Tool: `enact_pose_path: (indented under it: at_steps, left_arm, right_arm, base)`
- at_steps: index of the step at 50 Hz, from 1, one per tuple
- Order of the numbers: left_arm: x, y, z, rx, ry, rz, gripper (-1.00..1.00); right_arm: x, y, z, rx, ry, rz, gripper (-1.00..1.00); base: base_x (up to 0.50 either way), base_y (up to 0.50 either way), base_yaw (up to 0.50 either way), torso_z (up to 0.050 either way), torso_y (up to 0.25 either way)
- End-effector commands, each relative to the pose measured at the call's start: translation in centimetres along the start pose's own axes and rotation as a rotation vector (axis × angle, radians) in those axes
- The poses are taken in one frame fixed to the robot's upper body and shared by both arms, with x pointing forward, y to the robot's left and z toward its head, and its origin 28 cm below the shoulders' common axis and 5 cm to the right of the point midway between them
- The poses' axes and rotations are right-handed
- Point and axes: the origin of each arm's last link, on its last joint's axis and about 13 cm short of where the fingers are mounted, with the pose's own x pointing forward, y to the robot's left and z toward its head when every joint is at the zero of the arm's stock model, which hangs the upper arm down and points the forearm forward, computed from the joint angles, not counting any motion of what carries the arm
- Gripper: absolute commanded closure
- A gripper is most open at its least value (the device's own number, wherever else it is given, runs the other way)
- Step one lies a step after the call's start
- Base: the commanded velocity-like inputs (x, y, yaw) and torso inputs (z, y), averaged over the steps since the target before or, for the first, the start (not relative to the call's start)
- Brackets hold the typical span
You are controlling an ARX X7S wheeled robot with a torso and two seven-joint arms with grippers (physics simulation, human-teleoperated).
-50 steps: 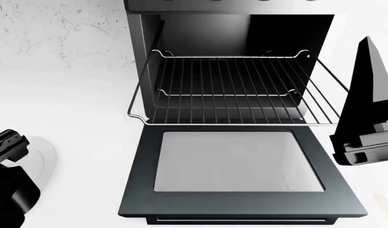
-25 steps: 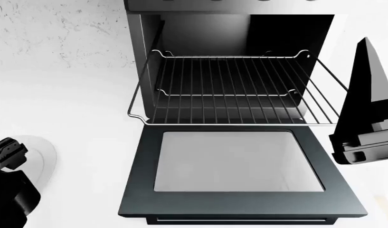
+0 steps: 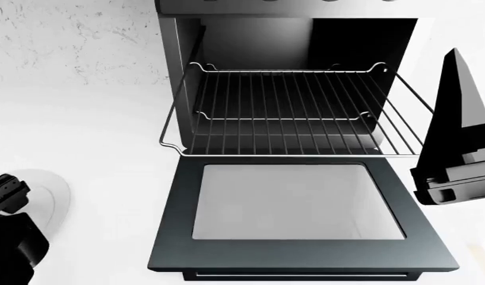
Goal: Place the bread on the top rack of the toaster oven.
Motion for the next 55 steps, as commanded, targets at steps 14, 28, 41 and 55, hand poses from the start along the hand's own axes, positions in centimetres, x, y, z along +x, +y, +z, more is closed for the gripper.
enact_pose_path:
  at_steps: [14,28,41,55]
  left_arm:
    - [0.3,0.3,-0.9,0.004,0.05,0.022,1.0]
    - [-1.0,0.7,1.1,-0.04,-0.016,-0.079,1.0]
    - [-2.2,0.7,3.7,-0.106,-0.082,-0.159,1.0]
    - [-3.7,1.1,5.4,-0.112,-0.133,-0.266,1.0]
  right_arm:
    - [-0.1,0.1,0.1,0.0,-0.005,-0.005,-1.0]
    - [-0.1,0.2,0.3,-0.005,-0.014,-0.009,-1.0]
    - [-0.4,0.1,0.8,-0.012,-0.022,-0.016,-1.0]
    - [-0.7,0.1,0.8,-0.013,-0.027,-0.025,-1.0]
  base:
    - [0.0,0.0,0.0,0.0,0.0]
    - [0.0,0.0,0.0,0.0,0.0]
    - [0.0,0.0,0.0,0.0,0.0]
    - [0.0,0.0,0.0,0.0,0.0]
